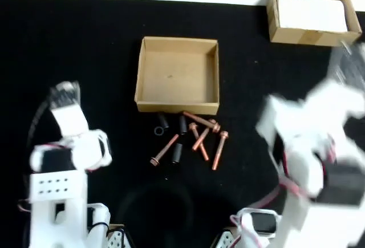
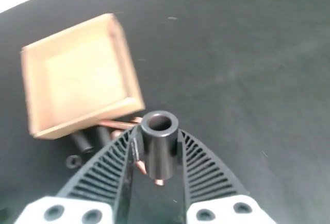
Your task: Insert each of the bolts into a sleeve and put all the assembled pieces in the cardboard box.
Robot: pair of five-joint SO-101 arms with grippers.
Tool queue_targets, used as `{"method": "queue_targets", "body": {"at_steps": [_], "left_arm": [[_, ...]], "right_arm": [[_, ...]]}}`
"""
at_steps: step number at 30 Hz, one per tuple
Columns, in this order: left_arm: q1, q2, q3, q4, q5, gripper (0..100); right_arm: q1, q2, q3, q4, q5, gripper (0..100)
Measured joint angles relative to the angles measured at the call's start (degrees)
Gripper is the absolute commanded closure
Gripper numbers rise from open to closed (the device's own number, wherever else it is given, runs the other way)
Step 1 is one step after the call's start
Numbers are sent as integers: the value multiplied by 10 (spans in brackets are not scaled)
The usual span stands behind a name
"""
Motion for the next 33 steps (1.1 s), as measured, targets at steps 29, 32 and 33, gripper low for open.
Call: {"method": "queue_targets", "body": {"at_steps": [29,32,33], "left_arm": [[425,429,-509,167,207,789],[454,505,-573,167,215,789],[461,530,-589,167,215,789]], "right_arm": [[486,-535,621,-410,91,991],[545,-535,655,-449,91,991],[565,-535,668,-466,91,991]]}}
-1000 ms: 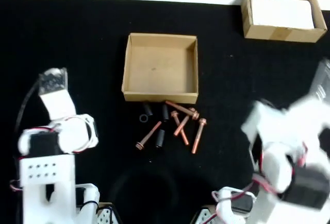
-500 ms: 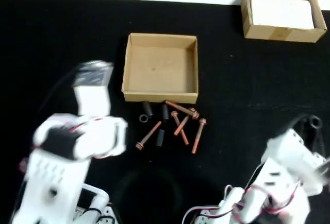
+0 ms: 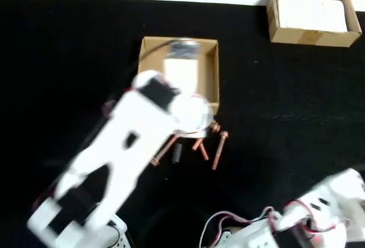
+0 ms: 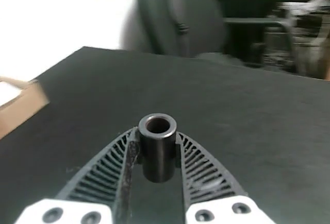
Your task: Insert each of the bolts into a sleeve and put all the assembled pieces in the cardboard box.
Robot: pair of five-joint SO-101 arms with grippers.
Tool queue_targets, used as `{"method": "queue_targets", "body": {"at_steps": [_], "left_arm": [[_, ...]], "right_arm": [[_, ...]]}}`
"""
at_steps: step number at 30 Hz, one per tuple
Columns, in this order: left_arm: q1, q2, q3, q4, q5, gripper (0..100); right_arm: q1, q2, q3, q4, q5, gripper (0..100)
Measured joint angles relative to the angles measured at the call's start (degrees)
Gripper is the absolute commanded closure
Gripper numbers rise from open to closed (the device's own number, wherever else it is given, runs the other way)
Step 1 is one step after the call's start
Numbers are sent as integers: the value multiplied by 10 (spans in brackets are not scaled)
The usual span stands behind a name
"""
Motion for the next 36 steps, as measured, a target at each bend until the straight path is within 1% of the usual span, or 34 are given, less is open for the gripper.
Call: {"method": "queue_targets", "body": {"at_steps": [2,6,9,12,19,25,31,33,35,36], "left_arm": [[11,54,-32,0,1,789],[37,161,-87,0,5,790],[61,236,-120,0,5,790],[76,312,-154,0,5,791],[76,469,-286,-2,5,793],[76,556,-402,-2,5,793],[66,629,-476,4,5,796],[55,645,-490,4,5,844],[47,661,-498,4,6,944],[44,669,-501,4,6,969]], "right_arm": [[38,0,27,-37,0,991],[91,0,76,-99,9,991],[109,0,103,-133,31,991],[125,0,118,-147,37,991],[131,0,120,-152,37,991],[131,0,120,-152,37,991],[131,0,120,-152,37,991],[131,0,120,-152,37,991],[131,0,120,-152,37,991],[131,0,120,-152,37,991]]}}
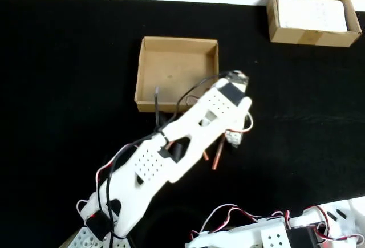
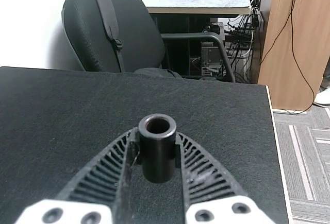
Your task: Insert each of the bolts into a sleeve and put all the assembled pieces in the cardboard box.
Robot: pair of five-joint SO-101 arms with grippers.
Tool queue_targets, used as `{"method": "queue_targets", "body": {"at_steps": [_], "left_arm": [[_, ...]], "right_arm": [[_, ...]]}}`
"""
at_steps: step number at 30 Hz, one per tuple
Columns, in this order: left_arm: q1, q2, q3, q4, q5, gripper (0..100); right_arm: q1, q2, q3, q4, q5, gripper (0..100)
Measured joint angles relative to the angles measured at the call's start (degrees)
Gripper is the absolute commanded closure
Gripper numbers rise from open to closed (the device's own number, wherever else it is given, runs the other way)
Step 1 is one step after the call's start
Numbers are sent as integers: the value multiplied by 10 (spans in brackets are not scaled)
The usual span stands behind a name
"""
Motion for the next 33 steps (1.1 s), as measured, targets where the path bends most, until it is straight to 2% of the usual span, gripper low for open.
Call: {"method": "queue_targets", "body": {"at_steps": [11,17,20,26,33], "left_arm": [[1,16,-32,47,3,992],[7,-21,-61,69,0,992],[13,-65,-87,75,-1,992],[25,-181,-155,78,-1,992],[24,-322,-200,80,-77,992]], "right_arm": [[0,0,0,0,0,991],[-3,0,0,0,0,991],[-26,0,0,25,0,991],[-138,0,0,98,0,991],[-356,0,-5,164,0,991]]}}
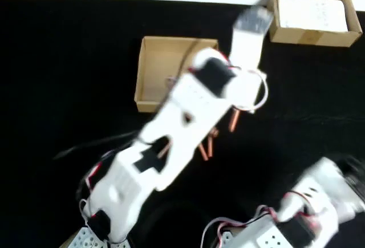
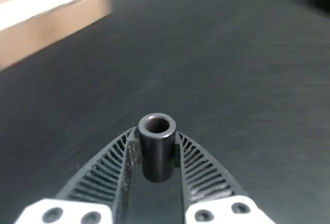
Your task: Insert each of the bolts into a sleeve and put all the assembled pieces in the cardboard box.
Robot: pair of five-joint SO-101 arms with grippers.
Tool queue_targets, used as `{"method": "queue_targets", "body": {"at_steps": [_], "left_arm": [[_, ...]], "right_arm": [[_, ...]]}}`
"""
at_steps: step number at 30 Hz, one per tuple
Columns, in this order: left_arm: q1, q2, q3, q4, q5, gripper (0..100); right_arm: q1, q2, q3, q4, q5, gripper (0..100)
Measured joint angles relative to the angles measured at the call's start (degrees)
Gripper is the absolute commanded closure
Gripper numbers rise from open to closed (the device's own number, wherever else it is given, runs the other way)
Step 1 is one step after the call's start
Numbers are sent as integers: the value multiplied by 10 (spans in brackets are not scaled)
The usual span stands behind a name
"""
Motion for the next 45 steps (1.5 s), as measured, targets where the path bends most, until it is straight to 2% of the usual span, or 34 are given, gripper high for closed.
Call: {"method": "queue_targets", "body": {"at_steps": [7,10,13,18,20,24,28,30,32,34,39,45], "left_arm": [[-1,-198,41,0,-129,992],[-1,-304,119,0,-182,992],[-31,-425,243,0,-219,992],[-89,-652,505,-4,-232,992],[-111,-732,611,-46,-232,992],[-153,-859,812,-207,-232,992],[-154,-928,990,-413,-230,992],[-154,-936,1054,-507,-207,992],[-156,-930,1084,-579,-168,992],[-142,-909,1087,-610,-117,992],[-73,-813,1066,-626,-32,992],[-40,-713,1023,-627,-7,992]], "right_arm": [[-311,0,-68,64,0,991],[-443,0,-93,64,0,991],[-526,0,-117,64,0,991],[-557,0,-129,80,0,991],[-564,0,-129,106,0,991],[-582,0,-129,139,0,991],[-593,-1,-129,142,0,991],[-595,0,-129,142,0,991],[-595,0,-128,136,0,991],[-595,-1,-122,122,0,991],[-595,0,-107,94,0,991],[-595,-2,-96,91,0,991]]}}
